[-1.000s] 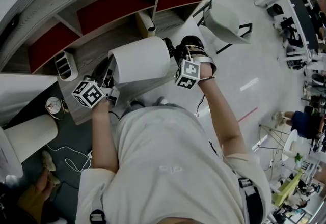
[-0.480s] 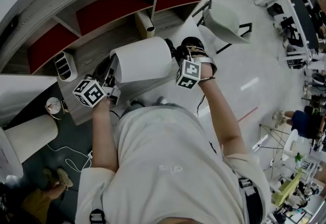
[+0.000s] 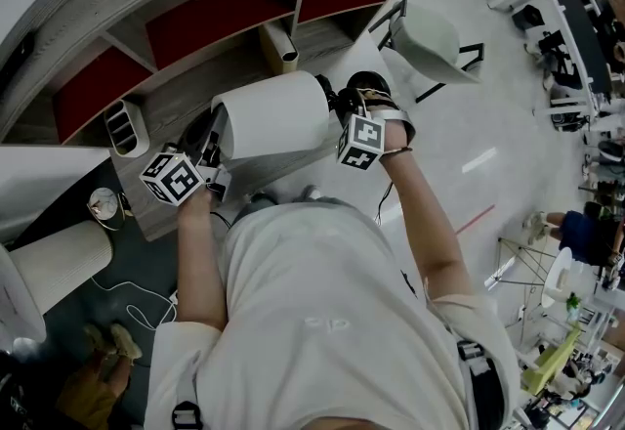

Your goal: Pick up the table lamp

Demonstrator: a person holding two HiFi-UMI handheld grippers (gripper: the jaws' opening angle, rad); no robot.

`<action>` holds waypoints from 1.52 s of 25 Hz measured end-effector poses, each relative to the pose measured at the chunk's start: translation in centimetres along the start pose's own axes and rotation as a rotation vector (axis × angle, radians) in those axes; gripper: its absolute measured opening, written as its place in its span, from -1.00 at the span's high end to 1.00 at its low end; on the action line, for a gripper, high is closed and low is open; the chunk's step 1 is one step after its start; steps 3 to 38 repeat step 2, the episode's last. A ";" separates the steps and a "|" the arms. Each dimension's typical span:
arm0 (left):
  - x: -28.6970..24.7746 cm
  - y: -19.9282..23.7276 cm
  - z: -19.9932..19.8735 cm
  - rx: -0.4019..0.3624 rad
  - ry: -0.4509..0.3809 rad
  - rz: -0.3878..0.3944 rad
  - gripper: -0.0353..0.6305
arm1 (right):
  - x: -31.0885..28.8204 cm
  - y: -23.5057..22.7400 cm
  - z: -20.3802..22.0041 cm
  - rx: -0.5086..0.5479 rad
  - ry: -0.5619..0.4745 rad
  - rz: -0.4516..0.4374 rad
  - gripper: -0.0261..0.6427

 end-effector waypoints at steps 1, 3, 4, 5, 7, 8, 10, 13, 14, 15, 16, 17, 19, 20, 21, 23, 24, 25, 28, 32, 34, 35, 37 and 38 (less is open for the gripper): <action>0.0 0.1 0.0 0.000 0.002 0.000 0.83 | 0.0 0.1 -0.1 0.000 -0.001 -0.005 0.50; 0.0 0.2 0.0 -0.001 0.003 -0.001 0.83 | 0.1 0.1 -0.2 0.000 -0.001 -0.009 0.50; 0.0 0.2 0.0 -0.001 0.003 -0.001 0.83 | 0.1 0.1 -0.2 0.000 -0.001 -0.009 0.50; 0.0 0.2 0.0 -0.001 0.003 -0.001 0.83 | 0.1 0.1 -0.2 0.000 -0.001 -0.009 0.50; 0.0 0.2 0.0 -0.001 0.003 -0.001 0.83 | 0.1 0.1 -0.2 0.000 -0.001 -0.009 0.50; 0.0 0.2 0.0 -0.001 0.003 -0.001 0.83 | 0.1 0.1 -0.2 0.000 -0.001 -0.009 0.50; 0.0 0.2 0.0 -0.001 0.003 -0.001 0.83 | 0.1 0.1 -0.2 0.000 -0.001 -0.009 0.50; 0.0 0.2 0.0 -0.001 0.003 -0.001 0.83 | 0.1 0.1 -0.2 0.000 -0.001 -0.009 0.50; 0.0 0.2 0.0 -0.001 0.003 -0.001 0.83 | 0.1 0.1 -0.2 0.000 -0.001 -0.009 0.50; 0.0 0.2 0.0 -0.001 0.003 -0.001 0.83 | 0.1 0.1 -0.2 0.000 -0.001 -0.009 0.50; 0.0 0.2 0.0 -0.001 0.003 -0.001 0.83 | 0.1 0.1 -0.2 0.000 -0.001 -0.009 0.50; 0.0 0.2 0.0 -0.001 0.003 -0.001 0.83 | 0.1 0.1 -0.2 0.000 -0.001 -0.009 0.50; 0.0 0.2 0.0 -0.001 0.003 -0.001 0.83 | 0.1 0.1 -0.2 0.000 -0.001 -0.009 0.50; 0.0 0.2 0.0 -0.001 0.003 -0.001 0.83 | 0.1 0.1 -0.2 0.000 -0.001 -0.009 0.50; 0.0 0.2 0.0 -0.001 0.003 -0.001 0.83 | 0.1 0.1 -0.2 0.000 -0.001 -0.009 0.50; 0.0 0.2 0.0 -0.001 0.003 -0.001 0.83 | 0.1 0.1 -0.2 0.000 -0.001 -0.009 0.50; 0.0 0.2 0.0 -0.001 0.003 -0.001 0.83 | 0.1 0.1 -0.2 0.000 -0.001 -0.009 0.50; 0.0 0.2 0.0 -0.001 0.003 -0.001 0.83 | 0.1 0.1 -0.2 0.000 -0.001 -0.009 0.50; 0.0 0.2 0.0 -0.001 0.003 -0.001 0.83 | 0.1 0.1 -0.2 0.000 -0.001 -0.009 0.50; 0.0 0.2 0.0 -0.001 0.003 -0.001 0.83 | 0.1 0.1 -0.2 0.000 -0.001 -0.009 0.50; 0.0 0.2 0.0 -0.001 0.003 -0.001 0.83 | 0.1 0.1 -0.2 0.000 -0.001 -0.009 0.50; 0.0 0.2 0.0 -0.001 0.003 -0.001 0.83 | 0.1 0.1 -0.2 0.000 -0.001 -0.009 0.50; 0.0 0.2 0.0 -0.001 0.003 -0.001 0.83 | 0.1 0.1 -0.2 0.000 -0.001 -0.009 0.50; 0.0 0.2 0.0 -0.001 0.003 -0.001 0.83 | 0.1 0.1 -0.2 0.000 -0.001 -0.009 0.50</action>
Point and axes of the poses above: the fingertips, and each gripper's own axes: x backward along the fingers, y to its left, z out of its underside, the point moved 2 cm from there along x, backward along the fingers, and after that the axes turned 11 degrees about y, right-handed, at the moved point
